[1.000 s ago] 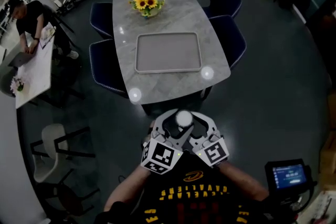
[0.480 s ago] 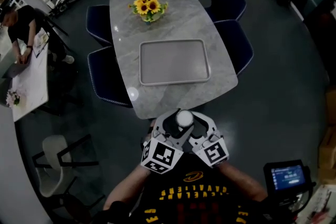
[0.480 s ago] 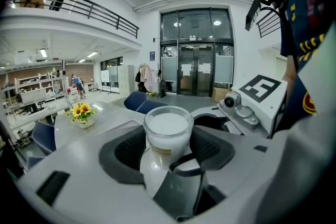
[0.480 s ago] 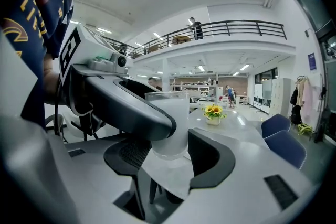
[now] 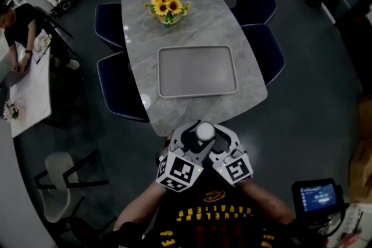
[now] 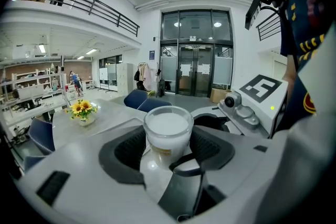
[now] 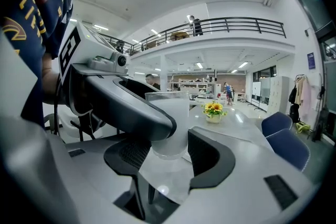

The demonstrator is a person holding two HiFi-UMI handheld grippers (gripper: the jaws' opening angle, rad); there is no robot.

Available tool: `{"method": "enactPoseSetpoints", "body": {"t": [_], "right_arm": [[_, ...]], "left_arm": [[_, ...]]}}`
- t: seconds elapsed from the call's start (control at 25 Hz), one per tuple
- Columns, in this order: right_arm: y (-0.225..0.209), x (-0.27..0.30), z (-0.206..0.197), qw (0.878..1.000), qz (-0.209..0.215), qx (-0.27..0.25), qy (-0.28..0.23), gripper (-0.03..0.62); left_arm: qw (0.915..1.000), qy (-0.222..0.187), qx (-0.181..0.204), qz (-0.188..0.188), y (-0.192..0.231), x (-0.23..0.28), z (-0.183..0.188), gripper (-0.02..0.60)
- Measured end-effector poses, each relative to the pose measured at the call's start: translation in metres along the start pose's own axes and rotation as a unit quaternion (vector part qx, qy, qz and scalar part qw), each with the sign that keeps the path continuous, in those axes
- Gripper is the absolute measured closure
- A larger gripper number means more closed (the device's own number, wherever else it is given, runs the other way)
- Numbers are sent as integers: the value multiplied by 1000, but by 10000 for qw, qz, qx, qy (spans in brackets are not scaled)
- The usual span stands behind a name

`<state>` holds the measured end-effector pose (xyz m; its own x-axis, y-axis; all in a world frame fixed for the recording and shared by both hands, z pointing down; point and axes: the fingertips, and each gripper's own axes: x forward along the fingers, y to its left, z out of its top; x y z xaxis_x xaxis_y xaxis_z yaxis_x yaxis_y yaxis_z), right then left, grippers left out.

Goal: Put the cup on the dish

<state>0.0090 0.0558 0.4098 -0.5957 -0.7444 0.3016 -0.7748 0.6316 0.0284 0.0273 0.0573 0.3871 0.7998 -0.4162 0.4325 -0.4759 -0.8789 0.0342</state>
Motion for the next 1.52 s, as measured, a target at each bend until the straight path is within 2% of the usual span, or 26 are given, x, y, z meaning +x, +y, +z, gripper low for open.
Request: {"method": "enactPoseSetpoints", "body": {"t": [0.28, 0.48, 0.8, 1.08, 1.52], "right_arm": [[4, 4, -3, 9999, 26, 80, 100, 361], [7, 15, 6, 9998, 170, 62, 42, 359], [-54, 53, 13, 9980, 624, -39, -80, 361], [-105, 79, 14, 9959, 902, -81, -22, 361], [-157, 110, 5, 9866, 1593, -336, 98, 361]], "left_arm": [[9999, 92, -50, -26, 3, -2, -5, 321], [9998, 115, -75, 160, 15, -9, -3, 321], [9976, 162, -197, 640, 66, 40, 19, 321], [9951, 193, -352, 903, 101, 83, 35, 321], [9849, 443, -732, 1507, 140, 133, 42, 321]]}}
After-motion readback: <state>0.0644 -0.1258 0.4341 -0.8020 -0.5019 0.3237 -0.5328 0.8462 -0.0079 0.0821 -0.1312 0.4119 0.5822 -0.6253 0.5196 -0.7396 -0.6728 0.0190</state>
